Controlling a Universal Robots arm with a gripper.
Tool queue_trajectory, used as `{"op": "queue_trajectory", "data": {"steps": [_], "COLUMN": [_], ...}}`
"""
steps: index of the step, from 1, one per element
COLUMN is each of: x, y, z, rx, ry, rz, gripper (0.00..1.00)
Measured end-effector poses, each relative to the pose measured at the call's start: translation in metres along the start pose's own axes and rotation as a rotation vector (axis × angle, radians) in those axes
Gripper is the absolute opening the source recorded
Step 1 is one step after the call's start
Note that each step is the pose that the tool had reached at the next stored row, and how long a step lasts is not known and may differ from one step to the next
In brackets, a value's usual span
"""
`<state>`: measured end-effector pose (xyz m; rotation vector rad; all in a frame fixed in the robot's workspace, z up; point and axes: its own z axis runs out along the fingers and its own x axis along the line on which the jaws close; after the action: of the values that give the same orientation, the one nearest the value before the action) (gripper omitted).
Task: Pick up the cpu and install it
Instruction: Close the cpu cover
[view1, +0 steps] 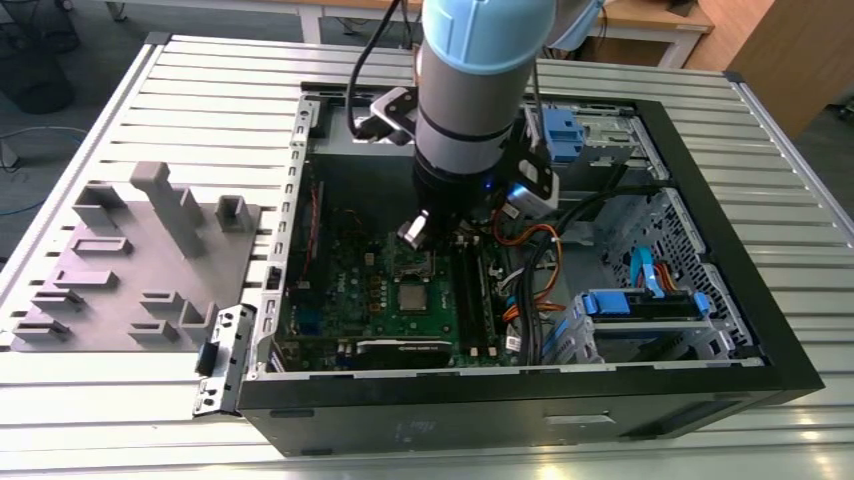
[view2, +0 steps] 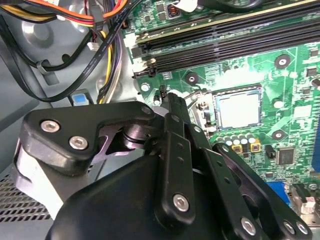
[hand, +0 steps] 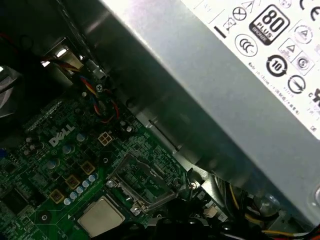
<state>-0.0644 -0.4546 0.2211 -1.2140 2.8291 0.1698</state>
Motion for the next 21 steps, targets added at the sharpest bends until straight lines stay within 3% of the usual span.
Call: {"op": "queue_trajectory", "data": {"steps": [21], "x": [0.0195], "y": [-0.0186], "z": [-0.0056], "rx": [0.0], "ry": [0.0001], "rz": [0.0], "gripper": [0.11]}}
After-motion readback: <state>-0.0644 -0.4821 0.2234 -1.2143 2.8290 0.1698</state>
